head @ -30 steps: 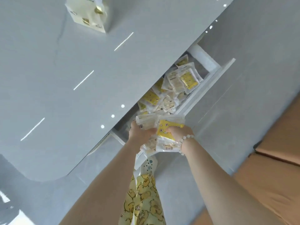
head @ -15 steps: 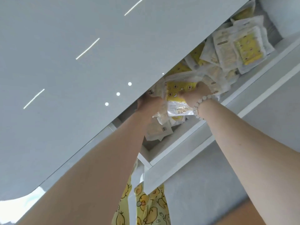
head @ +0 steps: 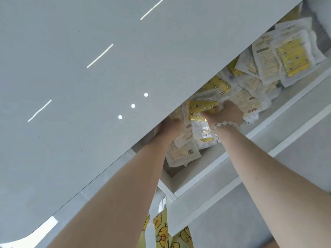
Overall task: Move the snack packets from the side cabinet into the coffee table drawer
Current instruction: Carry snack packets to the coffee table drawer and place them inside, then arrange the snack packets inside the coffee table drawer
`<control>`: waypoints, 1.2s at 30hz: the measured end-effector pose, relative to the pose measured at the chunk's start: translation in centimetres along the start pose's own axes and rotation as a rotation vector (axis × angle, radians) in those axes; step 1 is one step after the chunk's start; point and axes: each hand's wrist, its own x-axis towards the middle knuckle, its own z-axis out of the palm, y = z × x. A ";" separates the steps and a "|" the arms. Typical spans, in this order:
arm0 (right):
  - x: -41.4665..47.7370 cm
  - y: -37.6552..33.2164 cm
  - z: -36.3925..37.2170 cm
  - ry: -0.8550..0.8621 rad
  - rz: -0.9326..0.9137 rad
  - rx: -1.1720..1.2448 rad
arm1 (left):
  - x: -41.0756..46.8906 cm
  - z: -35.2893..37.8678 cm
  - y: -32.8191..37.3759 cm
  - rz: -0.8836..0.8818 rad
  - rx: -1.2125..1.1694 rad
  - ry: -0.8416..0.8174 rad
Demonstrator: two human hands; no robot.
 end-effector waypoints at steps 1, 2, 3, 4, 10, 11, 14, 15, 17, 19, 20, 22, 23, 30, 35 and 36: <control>-0.1 0.0 0.1 0.020 0.008 0.005 | 0.0 0.1 0.1 0.009 0.010 0.012; -0.3 0.0 0.1 0.045 0.020 0.013 | -0.2 0.2 0.3 0.018 0.045 0.042; -0.5 0.0 0.1 0.074 0.032 0.022 | -0.4 0.2 0.4 0.013 0.071 0.075; -0.8 0.0 0.1 0.103 0.034 0.027 | -0.6 0.1 0.6 0.008 0.106 0.099; -1.5 0.9 -1.6 0.147 -0.069 0.033 | -2.0 0.0 1.6 -0.018 0.437 0.096; -1.8 1.1 -2.3 0.146 -0.086 0.047 | -2.4 0.1 1.7 -0.033 0.482 0.099; -2.8 1.9 -5.1 0.166 -0.168 0.047 | -4.3 0.3 2.5 -0.062 0.559 0.095; -3.3 2.2 -6.3 0.182 -0.190 0.029 | -5.1 0.3 2.8 -0.061 0.552 0.078; -4.3 2.4 -9.3 0.221 -0.225 0.021 | -7.3 0.2 4.0 -0.010 0.560 0.014; -5.4 2.1 -12.8 0.247 -0.239 0.060 | -9.9 -0.1 6.0 0.108 0.664 -0.083; -6.2 1.9 -14.8 0.251 -0.243 0.076 | -11.5 -0.4 7.4 0.183 0.717 -0.112; -8.0 1.5 -18.8 0.252 -0.277 0.078 | -14.7 -1.5 10.6 0.319 0.789 -0.108; -9.1 1.4 -20.9 0.245 -0.303 0.065 | -16.5 -2.3 12.4 0.401 0.840 -0.074; -21.0 3.6 -36.1 0.251 -0.260 -0.140 | -33.9 -7.3 23.7 0.885 1.240 0.091; -29.4 7.3 -43.3 0.383 -0.129 -0.240 | -45.1 -6.7 28.4 1.180 1.382 0.098; -31.0 8.0 -44.6 0.429 -0.109 -0.259 | -47.2 -6.1 28.9 1.225 1.393 0.073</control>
